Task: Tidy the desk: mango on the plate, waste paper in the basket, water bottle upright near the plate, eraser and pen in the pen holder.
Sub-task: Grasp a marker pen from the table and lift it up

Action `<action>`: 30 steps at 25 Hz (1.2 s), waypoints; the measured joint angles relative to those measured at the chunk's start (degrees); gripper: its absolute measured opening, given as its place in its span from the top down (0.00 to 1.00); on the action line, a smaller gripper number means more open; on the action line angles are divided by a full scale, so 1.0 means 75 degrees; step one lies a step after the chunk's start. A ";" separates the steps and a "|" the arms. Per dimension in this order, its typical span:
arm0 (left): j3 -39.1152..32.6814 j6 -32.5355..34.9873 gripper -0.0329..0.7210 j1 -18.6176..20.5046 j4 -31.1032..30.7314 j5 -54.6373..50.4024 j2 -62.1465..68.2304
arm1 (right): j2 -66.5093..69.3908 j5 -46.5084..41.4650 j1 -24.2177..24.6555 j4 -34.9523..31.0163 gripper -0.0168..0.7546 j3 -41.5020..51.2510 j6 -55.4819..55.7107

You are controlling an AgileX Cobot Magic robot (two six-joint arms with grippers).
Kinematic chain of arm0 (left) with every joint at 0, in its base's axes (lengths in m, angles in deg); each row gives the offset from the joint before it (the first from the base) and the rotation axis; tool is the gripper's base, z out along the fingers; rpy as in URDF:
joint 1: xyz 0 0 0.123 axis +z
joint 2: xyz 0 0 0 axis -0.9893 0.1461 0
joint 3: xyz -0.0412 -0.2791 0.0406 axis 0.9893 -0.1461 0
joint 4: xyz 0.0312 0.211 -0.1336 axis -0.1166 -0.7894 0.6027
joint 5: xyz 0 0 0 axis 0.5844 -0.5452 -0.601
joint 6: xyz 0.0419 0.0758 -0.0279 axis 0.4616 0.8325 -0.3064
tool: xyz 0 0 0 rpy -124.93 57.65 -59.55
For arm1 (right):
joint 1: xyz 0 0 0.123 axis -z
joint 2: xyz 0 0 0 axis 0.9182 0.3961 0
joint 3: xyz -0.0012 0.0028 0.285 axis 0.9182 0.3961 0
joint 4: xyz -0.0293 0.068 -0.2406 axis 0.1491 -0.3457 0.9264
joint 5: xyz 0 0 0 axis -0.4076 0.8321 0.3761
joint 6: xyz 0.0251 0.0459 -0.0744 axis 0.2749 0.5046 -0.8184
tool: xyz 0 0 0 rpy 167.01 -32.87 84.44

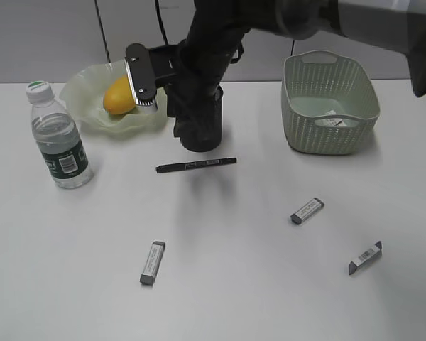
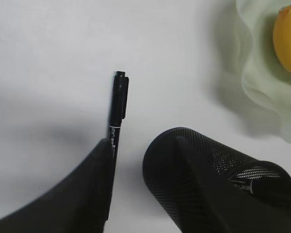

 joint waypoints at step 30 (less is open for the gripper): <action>0.0000 0.0000 0.39 0.0000 0.0000 0.0000 0.0000 | 0.0992 0.0753 -0.0146 -0.0813 0.55 -0.0045 -0.1025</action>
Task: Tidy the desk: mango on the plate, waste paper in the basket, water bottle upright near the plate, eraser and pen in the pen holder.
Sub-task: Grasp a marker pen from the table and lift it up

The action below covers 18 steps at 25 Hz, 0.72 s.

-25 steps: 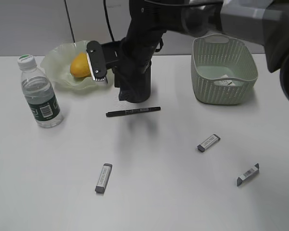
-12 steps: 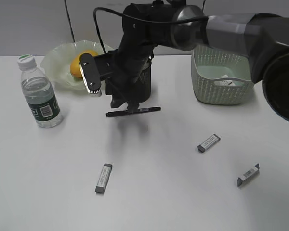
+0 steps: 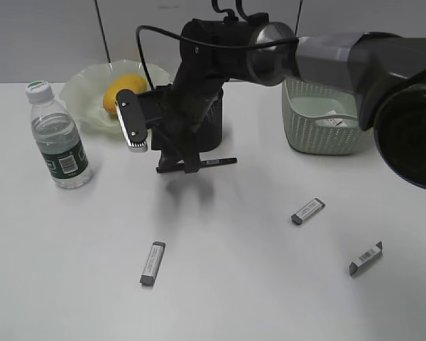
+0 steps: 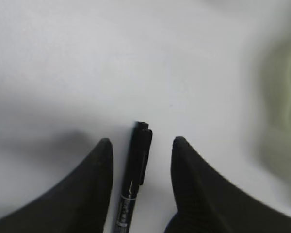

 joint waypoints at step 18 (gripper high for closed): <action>0.0000 0.0000 0.39 0.0000 -0.0002 0.0000 0.0000 | 0.0288 0.0028 0.0515 -0.0830 0.55 0.0000 -0.0124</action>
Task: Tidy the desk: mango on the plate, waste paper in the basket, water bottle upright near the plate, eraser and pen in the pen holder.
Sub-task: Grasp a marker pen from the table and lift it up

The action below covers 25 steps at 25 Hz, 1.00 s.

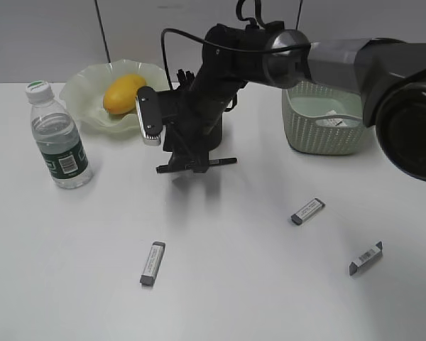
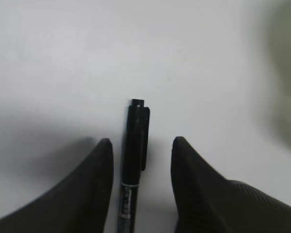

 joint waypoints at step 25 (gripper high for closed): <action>0.0000 0.0000 0.39 0.0000 -0.0007 0.0007 0.0000 | 0.0108 -0.0196 -0.0167 0.1111 0.63 -0.0882 -0.0176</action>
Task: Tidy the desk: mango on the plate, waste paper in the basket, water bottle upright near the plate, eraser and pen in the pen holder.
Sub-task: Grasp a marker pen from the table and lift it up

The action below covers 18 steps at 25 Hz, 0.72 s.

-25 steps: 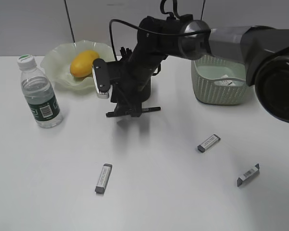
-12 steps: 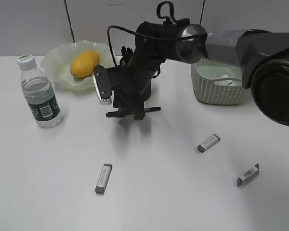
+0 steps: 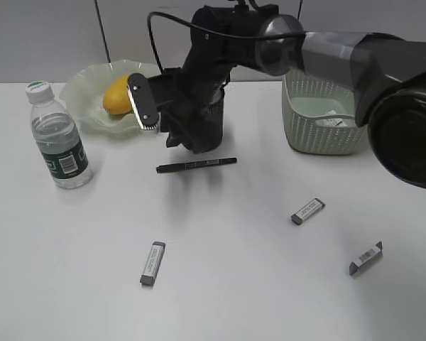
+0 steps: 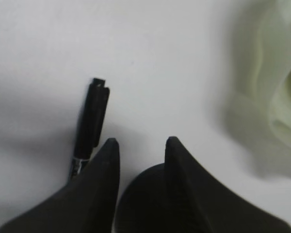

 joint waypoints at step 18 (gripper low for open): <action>0.0000 0.0000 0.39 0.0000 0.0000 0.0000 0.0000 | 0.0024 -0.0881 -0.0008 -0.0452 0.63 -0.0108 -0.0679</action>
